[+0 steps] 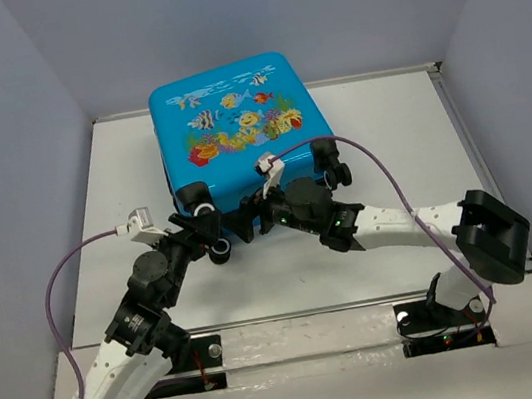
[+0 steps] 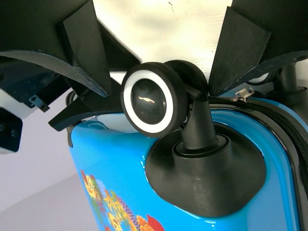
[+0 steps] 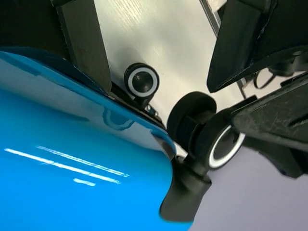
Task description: Pack the luggage
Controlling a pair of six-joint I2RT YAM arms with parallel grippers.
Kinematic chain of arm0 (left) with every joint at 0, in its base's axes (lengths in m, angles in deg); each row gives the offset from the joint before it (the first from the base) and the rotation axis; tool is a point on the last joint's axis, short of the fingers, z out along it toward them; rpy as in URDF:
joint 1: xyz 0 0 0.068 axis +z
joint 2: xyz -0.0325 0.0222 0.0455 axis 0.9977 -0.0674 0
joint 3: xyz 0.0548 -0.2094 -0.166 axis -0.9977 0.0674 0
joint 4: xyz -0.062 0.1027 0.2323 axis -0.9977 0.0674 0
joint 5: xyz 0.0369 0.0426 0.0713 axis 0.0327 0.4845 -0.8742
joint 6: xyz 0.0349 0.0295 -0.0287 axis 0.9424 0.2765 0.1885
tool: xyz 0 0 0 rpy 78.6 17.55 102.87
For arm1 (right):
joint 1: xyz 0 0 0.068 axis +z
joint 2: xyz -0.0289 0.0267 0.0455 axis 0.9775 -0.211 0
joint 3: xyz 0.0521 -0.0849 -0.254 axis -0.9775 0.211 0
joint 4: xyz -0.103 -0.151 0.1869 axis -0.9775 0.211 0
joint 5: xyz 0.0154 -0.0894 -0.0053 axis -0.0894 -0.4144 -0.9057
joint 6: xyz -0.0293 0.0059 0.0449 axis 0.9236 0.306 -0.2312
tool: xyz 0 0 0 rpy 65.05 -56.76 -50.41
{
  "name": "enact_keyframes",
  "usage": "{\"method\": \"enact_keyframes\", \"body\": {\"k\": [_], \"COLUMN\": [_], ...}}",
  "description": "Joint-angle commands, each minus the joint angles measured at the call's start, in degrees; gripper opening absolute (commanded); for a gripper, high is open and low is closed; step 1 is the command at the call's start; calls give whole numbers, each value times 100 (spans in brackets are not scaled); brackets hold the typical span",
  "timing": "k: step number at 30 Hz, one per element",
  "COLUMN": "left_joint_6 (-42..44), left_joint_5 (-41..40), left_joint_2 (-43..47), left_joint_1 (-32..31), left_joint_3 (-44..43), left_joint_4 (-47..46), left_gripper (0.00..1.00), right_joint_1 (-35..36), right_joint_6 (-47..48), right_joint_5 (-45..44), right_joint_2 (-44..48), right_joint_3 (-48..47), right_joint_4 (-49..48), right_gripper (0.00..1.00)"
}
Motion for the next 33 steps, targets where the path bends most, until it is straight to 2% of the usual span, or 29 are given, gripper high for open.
{"method": "enact_keyframes", "body": {"k": [1, 8, 14, 24, 27, 28, 30, 31, 33], "left_joint_6": [-64, -55, -371, -433, -450, -451, -459, -459, -451], "left_joint_5": [-40, -40, -216, -172, -84, -41, -23, -5, 4], "left_joint_2": [-282, -247, 254, 307, 246, 246, 246, 246, 254], "left_joint_1": [-14, 22, 22, 22, 22, 22, 22, 22, 22], "left_joint_3": [-180, -321, -136, -119, -84, -57, -48, -40, -31], "left_joint_4": [-658, -659, -510, -439, -536, -588, -606, -597, -571], "left_gripper": [92, 93, 93, 92, 92, 92, 92, 92, 92], "right_joint_1": [120, 234, 401, 454, 454, 454, 454, 454, 454], "right_joint_6": [373, 549, 882, 954, 787, 699, 646, 593, 549], "right_joint_5": [641, 818, 581, 317, 264, 229, 211, 202, 211], "right_joint_2": [-286, -743, -945, -1552, -1657, -1675, -1684, -1684, -1658], "right_joint_3": [-411, -938, -1211, -1905, -1932, -1923, -1879, -1862, -1809], "right_joint_4": [-289, -360, -395, -254, -447, -570, -649, -711, -746], "right_gripper": [88, 88, 88, 88, 84, 73, 67, 58, 54]}}
